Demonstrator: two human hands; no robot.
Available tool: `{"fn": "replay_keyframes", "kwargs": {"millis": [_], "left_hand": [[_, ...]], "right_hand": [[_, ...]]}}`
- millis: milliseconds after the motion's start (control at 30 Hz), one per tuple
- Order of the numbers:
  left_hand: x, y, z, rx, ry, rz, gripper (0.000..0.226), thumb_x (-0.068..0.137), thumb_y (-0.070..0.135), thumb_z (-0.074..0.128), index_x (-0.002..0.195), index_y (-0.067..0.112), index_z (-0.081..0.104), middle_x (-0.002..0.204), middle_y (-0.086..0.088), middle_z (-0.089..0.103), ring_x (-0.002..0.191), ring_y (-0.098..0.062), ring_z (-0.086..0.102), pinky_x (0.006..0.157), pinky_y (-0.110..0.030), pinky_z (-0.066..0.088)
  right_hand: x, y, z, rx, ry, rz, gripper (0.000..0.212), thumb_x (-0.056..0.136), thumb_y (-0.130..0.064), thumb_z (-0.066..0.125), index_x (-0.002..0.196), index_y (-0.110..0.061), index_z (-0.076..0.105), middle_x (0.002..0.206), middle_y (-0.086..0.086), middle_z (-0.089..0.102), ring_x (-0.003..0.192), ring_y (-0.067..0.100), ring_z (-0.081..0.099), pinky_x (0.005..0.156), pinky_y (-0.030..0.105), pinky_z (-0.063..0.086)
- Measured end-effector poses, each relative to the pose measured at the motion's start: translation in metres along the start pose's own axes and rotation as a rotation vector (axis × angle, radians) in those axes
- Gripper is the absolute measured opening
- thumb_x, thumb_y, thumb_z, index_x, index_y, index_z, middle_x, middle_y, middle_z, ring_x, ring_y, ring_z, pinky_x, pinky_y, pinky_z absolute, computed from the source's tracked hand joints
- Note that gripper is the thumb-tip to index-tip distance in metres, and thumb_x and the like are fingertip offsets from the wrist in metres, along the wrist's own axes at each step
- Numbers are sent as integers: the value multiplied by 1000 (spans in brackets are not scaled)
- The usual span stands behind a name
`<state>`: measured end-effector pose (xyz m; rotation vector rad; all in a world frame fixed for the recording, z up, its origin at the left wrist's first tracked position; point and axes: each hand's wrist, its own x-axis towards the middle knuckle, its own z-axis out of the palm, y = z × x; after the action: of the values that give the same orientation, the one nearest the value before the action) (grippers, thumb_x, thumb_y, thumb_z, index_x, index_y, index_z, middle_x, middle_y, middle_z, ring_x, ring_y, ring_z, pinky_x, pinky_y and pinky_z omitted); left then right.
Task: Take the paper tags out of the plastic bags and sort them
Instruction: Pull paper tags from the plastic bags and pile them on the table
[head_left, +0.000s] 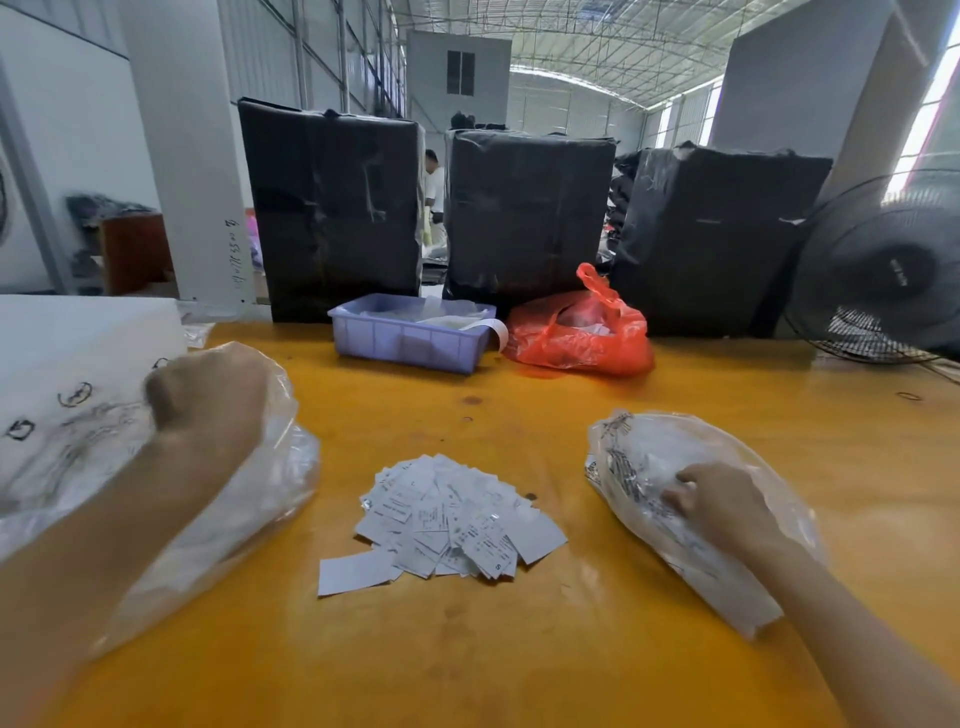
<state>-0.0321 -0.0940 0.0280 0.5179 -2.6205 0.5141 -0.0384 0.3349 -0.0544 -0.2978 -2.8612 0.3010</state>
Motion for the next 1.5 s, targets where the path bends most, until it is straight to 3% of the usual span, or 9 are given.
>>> {"fn": "replay_keyframes", "kwargs": {"millis": [67,233,500,700,1000,1067,1133,1267,1500], "left_hand": [[-17,36,-21,-238,8,197,18,95,24,51,108,21,64,103,-3,64,94,-20,61,69,-29,45],[-60,105,-14,-779,-341,691,38,87,43,62,121,25,60,126,5,58,115,-14,51,92,-27,41],[-62,130,21,-957,-364,581,39,74,36,78,107,18,68,104,-1,55,89,-16,54,76,-25,43],[-63,130,27,-1197,-322,357,30,72,10,79,97,16,64,78,7,59,70,-10,54,64,-21,44],[-65,131,26,-1164,-249,394,32,79,8,73,109,9,63,106,-3,63,92,-15,55,78,-20,42],[-66,132,19,-1181,-133,424,23,84,12,69,106,9,66,104,-1,63,92,-14,55,75,-16,39],[-69,134,9,-1383,-139,381,16,89,22,64,96,8,68,92,-3,67,81,-13,58,68,-16,42],[-71,135,-12,-1926,-668,223,46,88,47,48,83,6,67,70,-3,67,65,-13,62,66,-24,51],[-67,132,-9,-2106,-890,133,19,86,17,63,87,0,70,67,-6,68,53,-11,60,54,-21,53]], "right_hand": [[-2,-5,1,16,33,-10,28,87,-32,65,92,-5,71,98,13,69,91,28,61,75,34,48],[-11,-10,1,0,86,-18,29,91,-28,61,75,-4,66,81,9,63,74,24,57,61,31,43],[-22,-14,0,-64,183,13,28,94,-9,44,68,-7,55,81,10,60,76,28,59,58,31,42],[-25,-21,-10,198,366,-4,7,82,-4,66,78,-4,72,79,14,71,76,33,64,64,31,48],[-30,-39,-22,550,559,-101,13,89,3,55,87,4,68,77,16,71,67,30,66,64,40,55],[-35,-65,-27,966,371,-108,10,89,-3,59,87,2,68,70,8,70,58,18,63,56,28,56],[-42,-96,-26,1366,-44,-30,15,89,-12,62,81,-1,67,62,3,68,52,13,56,49,19,50],[-50,-136,-11,1517,-661,-15,31,92,-31,51,82,-3,61,58,6,61,46,11,52,45,19,46],[-50,-148,5,1667,-785,-18,40,87,-37,50,87,2,61,60,12,61,49,16,55,47,21,47]]}}
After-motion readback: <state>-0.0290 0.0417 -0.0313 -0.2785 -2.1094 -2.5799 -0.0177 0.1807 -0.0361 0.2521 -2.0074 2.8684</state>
